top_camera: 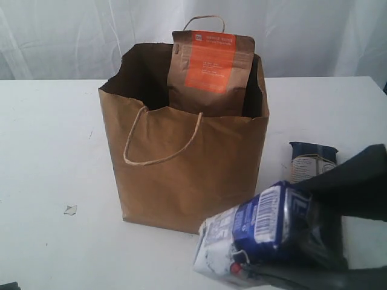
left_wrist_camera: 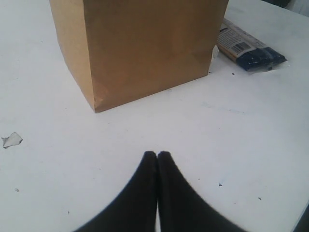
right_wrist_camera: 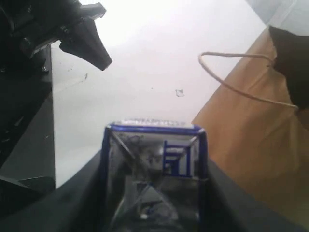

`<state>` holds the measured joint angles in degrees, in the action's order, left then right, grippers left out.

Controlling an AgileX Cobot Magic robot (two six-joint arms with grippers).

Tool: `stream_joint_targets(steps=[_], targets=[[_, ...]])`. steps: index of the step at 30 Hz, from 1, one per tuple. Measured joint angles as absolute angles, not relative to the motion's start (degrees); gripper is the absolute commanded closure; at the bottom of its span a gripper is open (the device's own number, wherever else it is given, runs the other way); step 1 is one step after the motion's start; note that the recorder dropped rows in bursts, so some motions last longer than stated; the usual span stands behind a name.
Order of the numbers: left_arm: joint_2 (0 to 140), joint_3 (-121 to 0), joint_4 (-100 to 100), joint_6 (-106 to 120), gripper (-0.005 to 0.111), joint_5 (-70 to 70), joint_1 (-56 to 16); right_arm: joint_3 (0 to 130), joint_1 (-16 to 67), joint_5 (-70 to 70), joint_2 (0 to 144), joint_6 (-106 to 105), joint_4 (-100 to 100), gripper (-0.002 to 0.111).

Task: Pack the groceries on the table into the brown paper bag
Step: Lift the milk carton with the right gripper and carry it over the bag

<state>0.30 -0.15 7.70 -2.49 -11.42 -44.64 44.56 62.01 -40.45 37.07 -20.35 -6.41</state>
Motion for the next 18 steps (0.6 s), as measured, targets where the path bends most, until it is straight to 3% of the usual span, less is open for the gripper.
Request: stream_joint_targets(steps=[18], targets=[[0.3,-0.2,7.7,-2.5,0.107,-11.4,-44.6,47.8,62.0,-22.2,38.5,-3.2,23.3,0.108]])
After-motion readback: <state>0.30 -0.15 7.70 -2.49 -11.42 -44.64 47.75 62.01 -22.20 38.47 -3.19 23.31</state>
